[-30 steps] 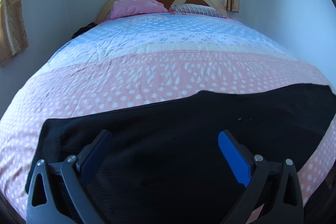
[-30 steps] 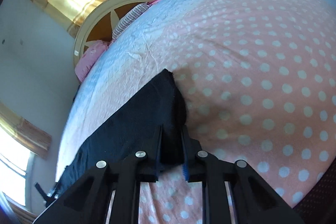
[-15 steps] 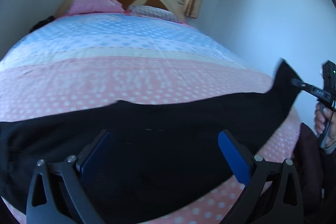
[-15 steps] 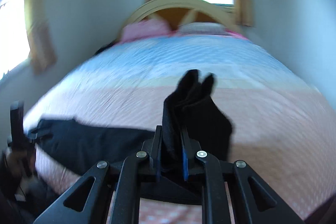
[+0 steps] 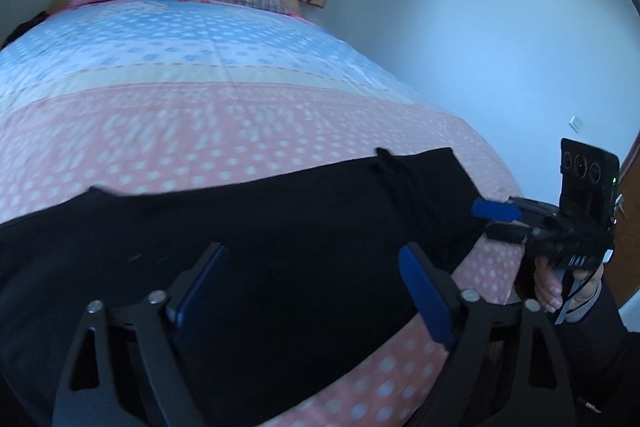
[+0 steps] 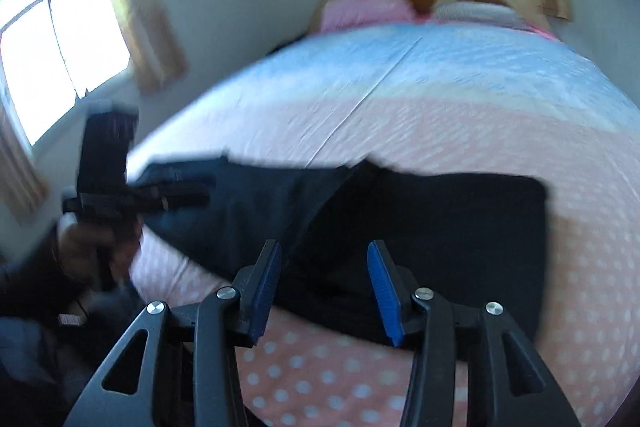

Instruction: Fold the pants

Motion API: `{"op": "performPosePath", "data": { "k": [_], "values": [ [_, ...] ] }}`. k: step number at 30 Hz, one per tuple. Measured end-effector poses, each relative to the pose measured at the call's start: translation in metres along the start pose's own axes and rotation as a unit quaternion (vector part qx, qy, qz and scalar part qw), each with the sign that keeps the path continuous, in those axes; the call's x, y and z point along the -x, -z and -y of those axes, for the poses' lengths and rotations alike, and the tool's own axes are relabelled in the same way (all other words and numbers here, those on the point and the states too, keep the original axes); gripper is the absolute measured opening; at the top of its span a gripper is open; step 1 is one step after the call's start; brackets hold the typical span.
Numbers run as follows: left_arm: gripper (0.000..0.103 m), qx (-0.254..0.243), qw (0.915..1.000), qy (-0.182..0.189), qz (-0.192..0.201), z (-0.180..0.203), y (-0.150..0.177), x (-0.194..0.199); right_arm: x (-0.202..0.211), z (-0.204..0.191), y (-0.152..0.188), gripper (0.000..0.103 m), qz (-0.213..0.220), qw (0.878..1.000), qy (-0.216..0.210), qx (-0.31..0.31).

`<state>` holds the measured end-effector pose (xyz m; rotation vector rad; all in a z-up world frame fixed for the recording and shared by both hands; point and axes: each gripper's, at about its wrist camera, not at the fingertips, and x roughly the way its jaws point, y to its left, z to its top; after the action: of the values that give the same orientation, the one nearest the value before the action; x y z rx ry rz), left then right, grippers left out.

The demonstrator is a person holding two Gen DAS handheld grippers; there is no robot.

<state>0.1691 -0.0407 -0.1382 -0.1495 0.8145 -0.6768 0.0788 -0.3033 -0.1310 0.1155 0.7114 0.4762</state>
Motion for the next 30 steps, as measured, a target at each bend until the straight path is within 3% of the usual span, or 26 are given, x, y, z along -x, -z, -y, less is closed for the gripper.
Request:
{"op": "performPosePath", "data": {
  "k": [3, 5, 8, 12, 18, 20, 21, 22, 24, 30],
  "values": [
    [0.081, 0.007, 0.9995, 0.030, -0.013, 0.017, -0.008, -0.018, 0.022, 0.044, -0.002, 0.047, 0.066, 0.992, 0.020, -0.102],
    [0.080, 0.008, 0.9983, 0.049, -0.030, 0.034, -0.013, -0.034, 0.030, 0.075, 0.006, 0.049, 0.099, 0.978, 0.045, -0.178],
    [0.074, 0.007, 0.9963, 0.067, -0.053, 0.052, -0.016, -0.054, 0.028, 0.093, 0.011, 0.050, 0.110, 0.964, 0.063, -0.233],
    [0.069, 0.016, 0.9941, 0.075, -0.077, 0.066, -0.019, -0.082, 0.026, 0.093, 0.015, 0.050, 0.110, 0.964, 0.074, -0.230],
    [0.065, 0.011, 0.9961, 0.035, -0.080, 0.077, -0.025, -0.099, 0.029, 0.083, 0.011, 0.050, 0.121, 0.971, 0.076, -0.193],
    [0.041, -0.002, 0.9961, 0.023, -0.085, 0.081, -0.026, -0.100, 0.028, 0.082, 0.014, 0.051, 0.121, 0.971, 0.072, -0.195],
    [0.018, -0.006, 0.9960, 0.017, -0.087, 0.081, -0.028, -0.101, 0.027, 0.085, 0.015, 0.051, 0.121, 0.970, 0.074, -0.197],
    [0.012, -0.001, 0.9960, 0.014, -0.088, 0.078, -0.029, -0.100, 0.029, 0.083, 0.016, 0.051, 0.122, 0.969, 0.077, -0.198],
    [0.011, 0.019, 0.9960, 0.030, -0.082, 0.071, -0.031, -0.093, 0.031, 0.086, 0.018, 0.051, 0.126, 0.967, 0.084, -0.203],
    [0.011, 0.019, 0.9978, 0.043, -0.046, 0.070, -0.036, -0.057, 0.039, 0.094, 0.023, 0.052, 0.146, 0.958, 0.091, -0.229]
  ]
}}
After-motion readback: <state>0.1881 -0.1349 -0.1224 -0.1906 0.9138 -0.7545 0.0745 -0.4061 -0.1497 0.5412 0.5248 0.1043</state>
